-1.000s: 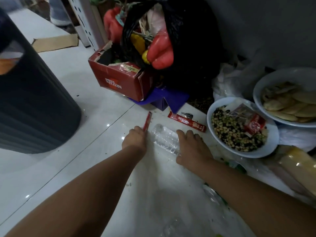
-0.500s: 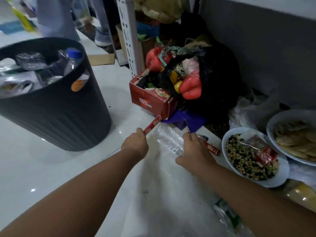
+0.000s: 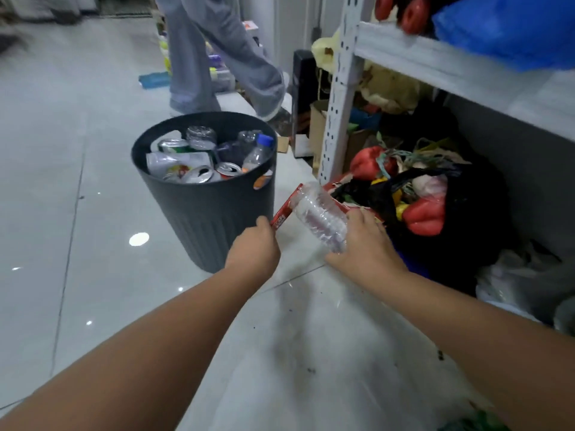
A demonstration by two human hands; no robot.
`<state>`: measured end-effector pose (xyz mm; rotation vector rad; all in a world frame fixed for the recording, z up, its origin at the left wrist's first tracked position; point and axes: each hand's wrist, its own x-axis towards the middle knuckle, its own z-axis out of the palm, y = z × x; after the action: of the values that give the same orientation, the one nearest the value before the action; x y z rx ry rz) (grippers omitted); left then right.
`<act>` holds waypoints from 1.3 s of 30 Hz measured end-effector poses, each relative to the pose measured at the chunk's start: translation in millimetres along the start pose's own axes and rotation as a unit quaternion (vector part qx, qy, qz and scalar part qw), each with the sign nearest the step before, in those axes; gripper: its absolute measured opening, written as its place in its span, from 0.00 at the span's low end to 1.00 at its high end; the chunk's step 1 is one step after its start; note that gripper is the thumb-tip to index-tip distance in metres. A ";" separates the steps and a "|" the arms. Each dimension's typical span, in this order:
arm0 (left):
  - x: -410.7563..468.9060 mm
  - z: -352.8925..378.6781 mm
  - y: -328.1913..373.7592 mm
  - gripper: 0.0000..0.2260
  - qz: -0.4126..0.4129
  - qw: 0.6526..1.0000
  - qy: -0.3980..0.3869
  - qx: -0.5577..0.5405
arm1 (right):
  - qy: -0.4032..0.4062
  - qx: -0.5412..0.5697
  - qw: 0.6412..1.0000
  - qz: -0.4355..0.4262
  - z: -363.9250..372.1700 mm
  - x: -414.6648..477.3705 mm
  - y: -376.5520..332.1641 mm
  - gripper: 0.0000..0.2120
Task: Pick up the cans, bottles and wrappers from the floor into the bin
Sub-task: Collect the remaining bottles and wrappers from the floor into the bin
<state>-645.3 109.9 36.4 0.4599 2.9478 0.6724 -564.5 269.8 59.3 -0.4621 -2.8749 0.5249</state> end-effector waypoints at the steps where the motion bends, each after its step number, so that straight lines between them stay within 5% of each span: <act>1: -0.4 -7.0 -1.4 0.05 0.001 1.000 0.008 -0.012 | 0.007 -0.001 1.000 -0.007 -5.1 4.1 -8.1 0.30; 20: 79.0 -156.1 -49.0 0.12 0.031 0.975 0.212 -0.064 | 0.150 0.069 0.982 -0.097 -73.2 122.1 -156.2 0.25; 25: 108.8 -162.6 -74.8 0.07 0.001 0.980 0.196 -0.042 | 0.176 0.149 0.970 -0.077 -73.2 149.6 -184.4 0.26; 39: 145.4 -156.3 -77.9 0.11 0.122 0.985 0.077 -0.099 | 0.185 0.185 0.960 -0.102 -19.8 177.6 -185.8 0.25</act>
<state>-827.6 23.5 141.0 0.7903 2.9474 1.0631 -775.8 170.1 167.9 -0.1755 -2.3596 0.8189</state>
